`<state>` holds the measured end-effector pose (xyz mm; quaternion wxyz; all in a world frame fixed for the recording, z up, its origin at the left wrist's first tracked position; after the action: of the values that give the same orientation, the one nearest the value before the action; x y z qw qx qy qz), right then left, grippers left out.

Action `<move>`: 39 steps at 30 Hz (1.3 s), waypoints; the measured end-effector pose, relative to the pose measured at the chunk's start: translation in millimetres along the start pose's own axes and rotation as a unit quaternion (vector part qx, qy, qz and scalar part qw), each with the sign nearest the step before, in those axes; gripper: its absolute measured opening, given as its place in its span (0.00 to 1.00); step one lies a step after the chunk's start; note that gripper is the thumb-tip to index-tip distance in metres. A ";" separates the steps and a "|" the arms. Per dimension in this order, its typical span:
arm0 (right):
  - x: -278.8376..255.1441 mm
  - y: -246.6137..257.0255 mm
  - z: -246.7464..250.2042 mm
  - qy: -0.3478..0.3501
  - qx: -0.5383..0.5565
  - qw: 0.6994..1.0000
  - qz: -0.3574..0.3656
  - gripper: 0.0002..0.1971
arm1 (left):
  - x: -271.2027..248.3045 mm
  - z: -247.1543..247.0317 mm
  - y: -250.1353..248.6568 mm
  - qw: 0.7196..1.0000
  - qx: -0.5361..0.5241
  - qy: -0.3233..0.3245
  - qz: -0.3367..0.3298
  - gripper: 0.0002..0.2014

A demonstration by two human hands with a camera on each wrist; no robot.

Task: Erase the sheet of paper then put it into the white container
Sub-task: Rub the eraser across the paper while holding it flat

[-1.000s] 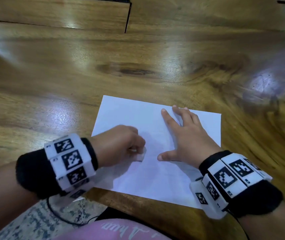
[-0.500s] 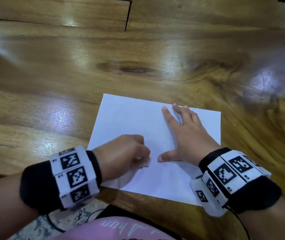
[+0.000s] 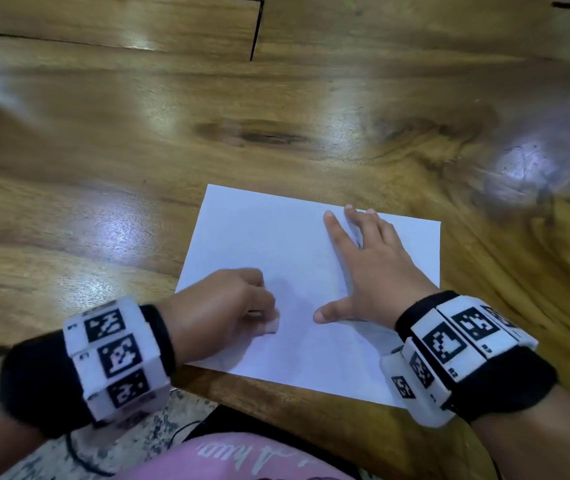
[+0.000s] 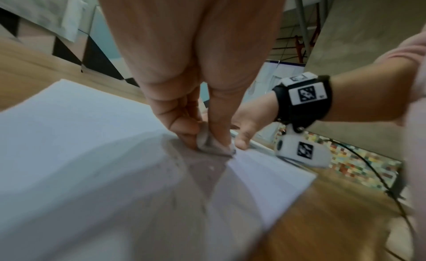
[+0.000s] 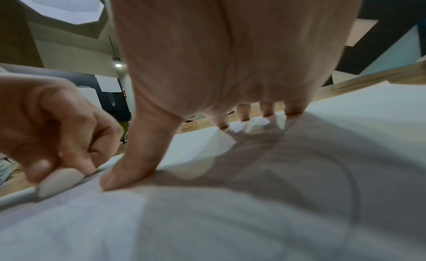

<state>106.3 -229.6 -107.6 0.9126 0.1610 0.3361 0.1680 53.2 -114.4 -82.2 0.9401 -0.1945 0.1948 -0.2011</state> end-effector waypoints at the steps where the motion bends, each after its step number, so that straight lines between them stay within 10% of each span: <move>1: 0.1 0.1 -0.3 0.001 0.000 1.000 -0.001 0.66 | 7.8 4.4 2.1 1.000 0.009 0.002 0.002 0.07; 6: 1.2 -0.5 0.0 -0.004 0.004 1.000 0.002 0.67 | 67.1 45.7 16.4 0.993 0.029 -0.087 0.068 0.08; 14: 1.6 -0.9 -0.8 -0.004 0.003 1.000 0.003 0.67 | 16.1 -5.7 -13.4 0.999 0.009 0.033 -0.032 0.04; 21: 2.7 -1.1 -1.0 -0.005 -0.006 1.000 0.003 0.67 | 86.8 40.3 -4.8 0.996 0.067 -0.047 0.036 0.06; 30: 0.8 0.5 -0.9 0.006 -0.001 1.000 0.001 0.66 | 16.0 -18.1 -23.8 0.995 0.049 0.017 -0.083 0.04; 39: -2.6 -1.2 -14.6 0.057 -0.078 0.995 0.009 0.75 | 53.8 17.7 -6.1 0.997 0.055 0.046 0.018 0.05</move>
<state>94.9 -229.2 -117.1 0.9004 0.0824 0.3719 0.2104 104.6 -138.9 -80.0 0.9429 -0.1300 0.2297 -0.2034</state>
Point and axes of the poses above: each hand's wrist, its own x-axis towards the middle knuckle, its own z-axis out of the back of the hand, y = z × x, the point moved 10 cm from there along x, towards the middle knuckle, and after that the axes turned 13 degrees about x, right-handed, at the moved point
